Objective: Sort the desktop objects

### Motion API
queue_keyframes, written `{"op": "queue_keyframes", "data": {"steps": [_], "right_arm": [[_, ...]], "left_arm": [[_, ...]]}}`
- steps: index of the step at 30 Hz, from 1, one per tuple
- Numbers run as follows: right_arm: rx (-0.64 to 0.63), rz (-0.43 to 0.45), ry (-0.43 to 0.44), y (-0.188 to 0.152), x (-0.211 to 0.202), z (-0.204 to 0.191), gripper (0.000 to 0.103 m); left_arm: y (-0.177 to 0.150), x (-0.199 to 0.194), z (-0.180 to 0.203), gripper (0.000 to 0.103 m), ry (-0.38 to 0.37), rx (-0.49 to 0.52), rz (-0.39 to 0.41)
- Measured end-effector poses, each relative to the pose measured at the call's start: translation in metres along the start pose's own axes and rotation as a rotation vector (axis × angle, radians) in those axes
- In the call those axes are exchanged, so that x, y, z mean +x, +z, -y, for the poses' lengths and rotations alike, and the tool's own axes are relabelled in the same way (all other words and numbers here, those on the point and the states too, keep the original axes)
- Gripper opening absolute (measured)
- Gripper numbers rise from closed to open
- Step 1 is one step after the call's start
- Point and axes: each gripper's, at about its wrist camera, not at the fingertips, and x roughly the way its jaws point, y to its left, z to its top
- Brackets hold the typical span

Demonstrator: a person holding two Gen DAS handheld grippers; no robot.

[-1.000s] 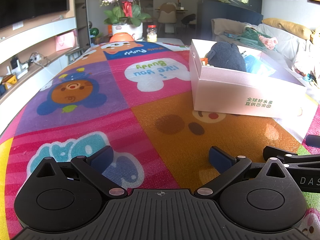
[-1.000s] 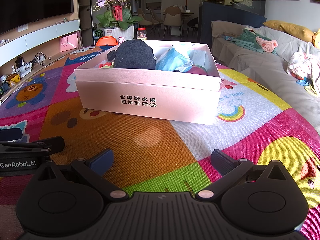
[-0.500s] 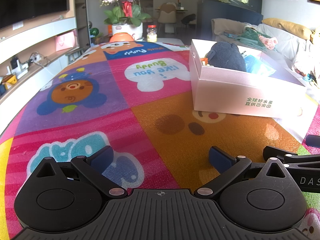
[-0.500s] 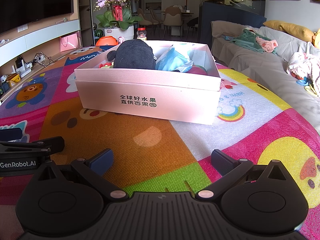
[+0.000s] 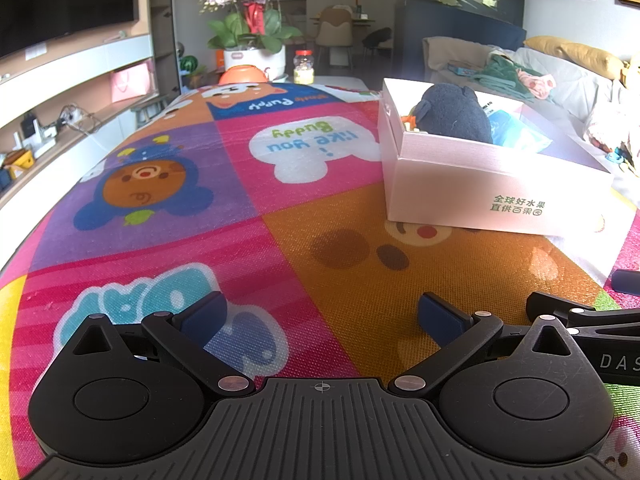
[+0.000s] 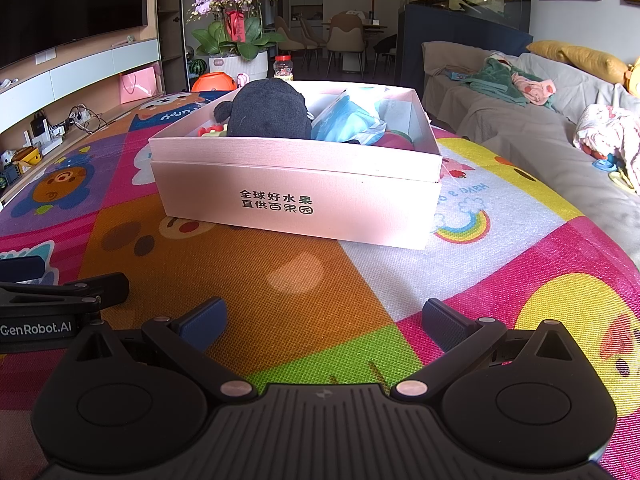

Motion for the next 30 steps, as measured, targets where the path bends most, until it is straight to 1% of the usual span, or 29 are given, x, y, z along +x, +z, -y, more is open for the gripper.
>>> {"op": "queue_keyframes", "data": {"steps": [30], "right_arm": [[0.0, 0.0, 0.0, 0.0, 0.0001, -0.0001, 0.103]], "left_arm": [[-0.0014, -0.0027, 0.0002, 0.103, 0.004, 0.009, 0.002]]}}
